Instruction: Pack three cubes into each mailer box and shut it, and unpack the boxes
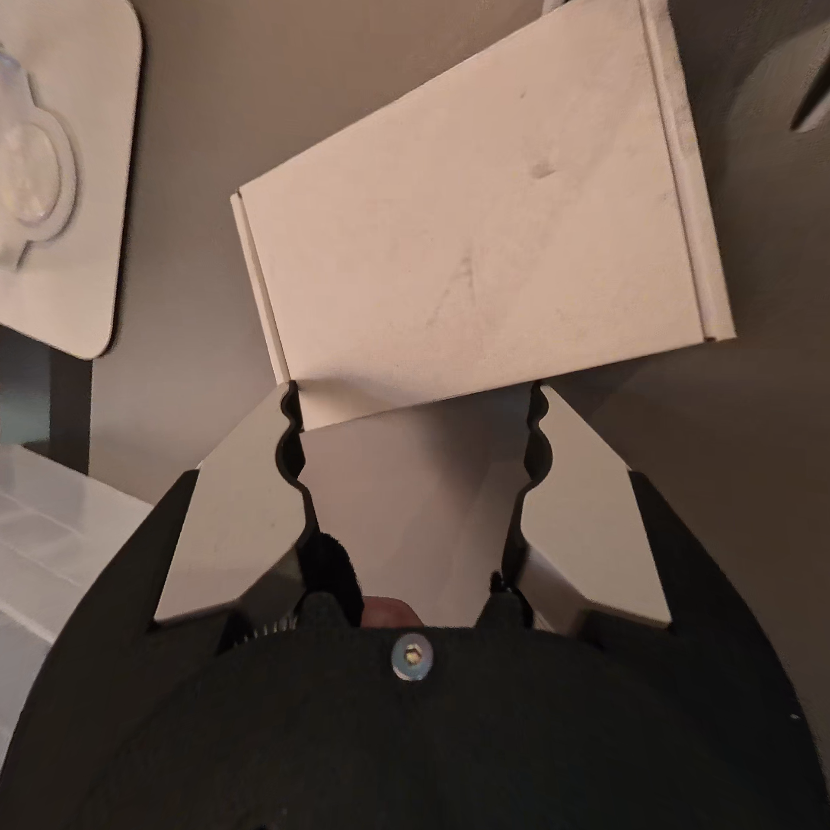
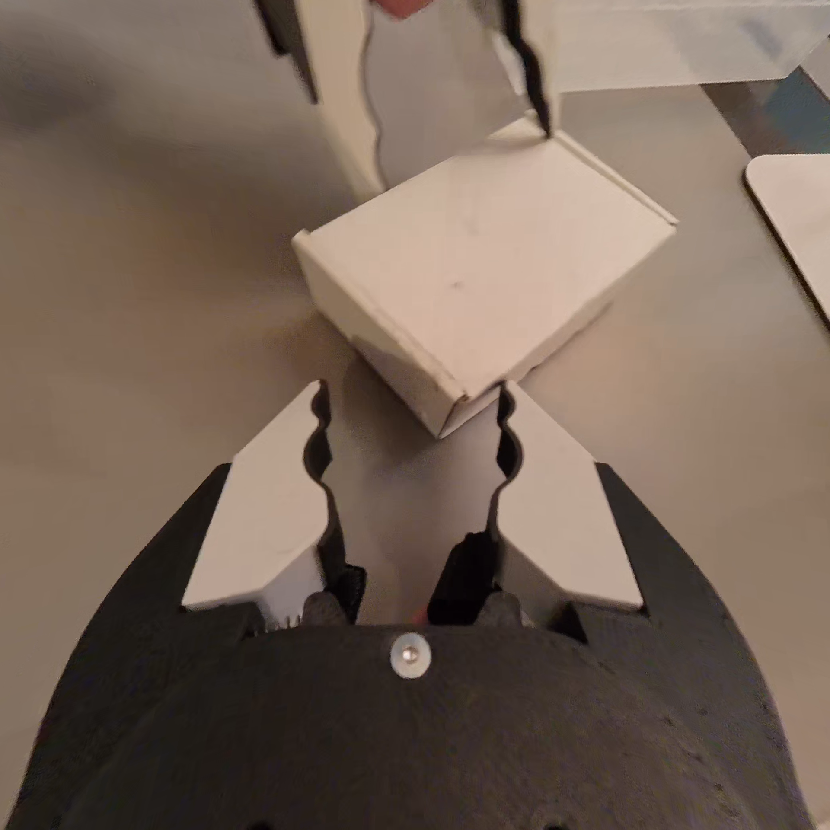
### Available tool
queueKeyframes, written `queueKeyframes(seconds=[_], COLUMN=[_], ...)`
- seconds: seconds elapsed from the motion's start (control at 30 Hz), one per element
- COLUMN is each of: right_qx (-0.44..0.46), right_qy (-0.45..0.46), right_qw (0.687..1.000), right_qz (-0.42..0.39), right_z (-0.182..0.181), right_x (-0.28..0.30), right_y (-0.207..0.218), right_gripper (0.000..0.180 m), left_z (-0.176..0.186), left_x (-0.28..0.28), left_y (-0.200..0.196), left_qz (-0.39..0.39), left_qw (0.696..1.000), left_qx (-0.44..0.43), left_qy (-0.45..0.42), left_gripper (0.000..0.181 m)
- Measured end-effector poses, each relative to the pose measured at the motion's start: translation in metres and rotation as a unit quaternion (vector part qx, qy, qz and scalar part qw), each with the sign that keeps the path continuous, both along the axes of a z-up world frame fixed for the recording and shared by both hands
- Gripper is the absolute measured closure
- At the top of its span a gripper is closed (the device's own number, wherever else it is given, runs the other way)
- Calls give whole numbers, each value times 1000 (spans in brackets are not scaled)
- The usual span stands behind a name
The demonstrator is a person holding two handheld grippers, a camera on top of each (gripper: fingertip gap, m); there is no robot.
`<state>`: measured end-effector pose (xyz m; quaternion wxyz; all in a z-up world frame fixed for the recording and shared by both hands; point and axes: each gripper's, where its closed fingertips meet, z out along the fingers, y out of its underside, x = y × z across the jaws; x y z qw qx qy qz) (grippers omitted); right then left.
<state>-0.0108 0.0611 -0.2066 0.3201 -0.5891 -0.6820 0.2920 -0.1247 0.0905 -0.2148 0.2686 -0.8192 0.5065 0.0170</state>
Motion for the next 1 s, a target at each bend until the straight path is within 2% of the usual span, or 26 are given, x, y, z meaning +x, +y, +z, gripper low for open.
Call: queueKeyframes(seconds=[0.07,0.1,0.13,0.17,0.2,0.27,0.33,0.5,0.63,0.73,0.8,0.9,1.0], right_qx=[19,9,-13,-36,-46,-34,-43,-70,-35,24,49,90,115], right_qy=[-12,1,20,42,53,34,31,7,-37,-36,-35,-42,-57], right_qw=[999,999,998,996,995,995,995,997,999,999,998,995,991], right_qz=[29,45,59,72,76,90,86,32,15,-10,-20,-24,-29], right_z=[-2,1,7,14,18,14,14,15,4,10,9,4,-3], right_x=[2,2,1,0,0,3,7,34,50,57,57,48,41], right_y=[-21,-32,-41,-49,-54,-58,-54,-28,-17,-3,4,10,12], right_gripper=[93,92,100,112,114,115,115,115,113,114,113,110,109], left_z=[0,0,0,-1,-3,-13,-21,-17,-15,4,30,71,63], left_x=[-2,-7,-15,-19,-15,-23,-23,-15,-17,-20,-19,16,24], left_y=[-1,-2,3,3,-2,-2,-5,-4,-5,-3,0,3,28], left_qz=[-53,-71,-55,-52,-75,-91,-84,-82,-69,-33,-8,-10,2], left_qw=[999,997,998,998,997,994,995,996,997,999,999,989,990], left_qx=[-5,-3,2,-6,-11,-2,-27,-17,-19,9,51,87,124], left_qy=[10,17,30,33,25,61,56,35,28,5,-15,-119,-65], left_gripper=[81,82,86,99,106,105,107,107,107,113,116,120,122])
